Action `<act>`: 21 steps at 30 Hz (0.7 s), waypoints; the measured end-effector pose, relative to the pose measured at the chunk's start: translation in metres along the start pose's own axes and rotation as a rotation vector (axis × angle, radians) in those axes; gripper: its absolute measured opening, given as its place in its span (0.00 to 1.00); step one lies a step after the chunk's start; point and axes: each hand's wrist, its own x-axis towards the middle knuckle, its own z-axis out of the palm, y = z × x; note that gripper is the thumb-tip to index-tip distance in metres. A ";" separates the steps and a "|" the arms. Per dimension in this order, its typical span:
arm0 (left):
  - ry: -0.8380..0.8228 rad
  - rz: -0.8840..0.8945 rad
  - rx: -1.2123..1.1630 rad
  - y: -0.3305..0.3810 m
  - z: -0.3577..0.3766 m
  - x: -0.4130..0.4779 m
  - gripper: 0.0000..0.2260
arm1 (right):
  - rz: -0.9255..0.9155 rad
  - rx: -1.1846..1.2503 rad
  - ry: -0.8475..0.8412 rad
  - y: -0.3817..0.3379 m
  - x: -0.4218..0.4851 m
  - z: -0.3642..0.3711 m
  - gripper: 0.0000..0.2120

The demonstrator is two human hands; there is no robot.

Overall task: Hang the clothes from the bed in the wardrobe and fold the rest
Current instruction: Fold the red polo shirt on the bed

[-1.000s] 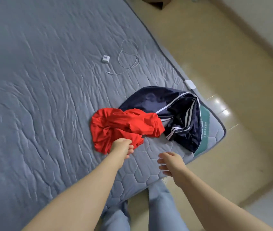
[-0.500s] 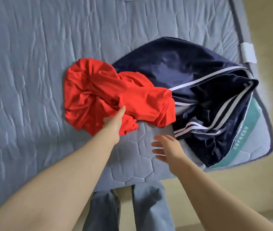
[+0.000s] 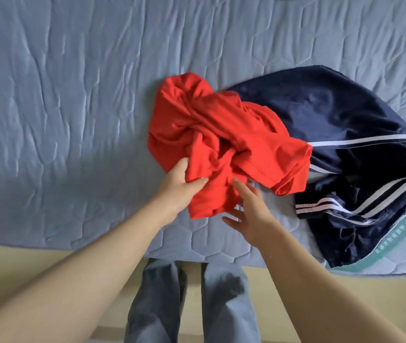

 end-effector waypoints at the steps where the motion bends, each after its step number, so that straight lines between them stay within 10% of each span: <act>1: -0.098 0.054 0.094 0.000 -0.007 -0.007 0.13 | -0.005 0.063 -0.031 -0.002 -0.001 0.009 0.20; 6: -0.407 -0.098 0.170 -0.003 -0.057 -0.031 0.09 | -0.135 0.095 0.179 0.011 -0.014 0.055 0.08; 15: 0.153 -0.571 -0.281 -0.019 -0.109 -0.026 0.25 | -0.024 -0.091 0.033 0.067 -0.061 0.113 0.13; 21: 0.041 -0.662 -0.441 -0.040 -0.108 -0.037 0.18 | 0.004 -0.176 0.024 0.094 -0.073 0.113 0.11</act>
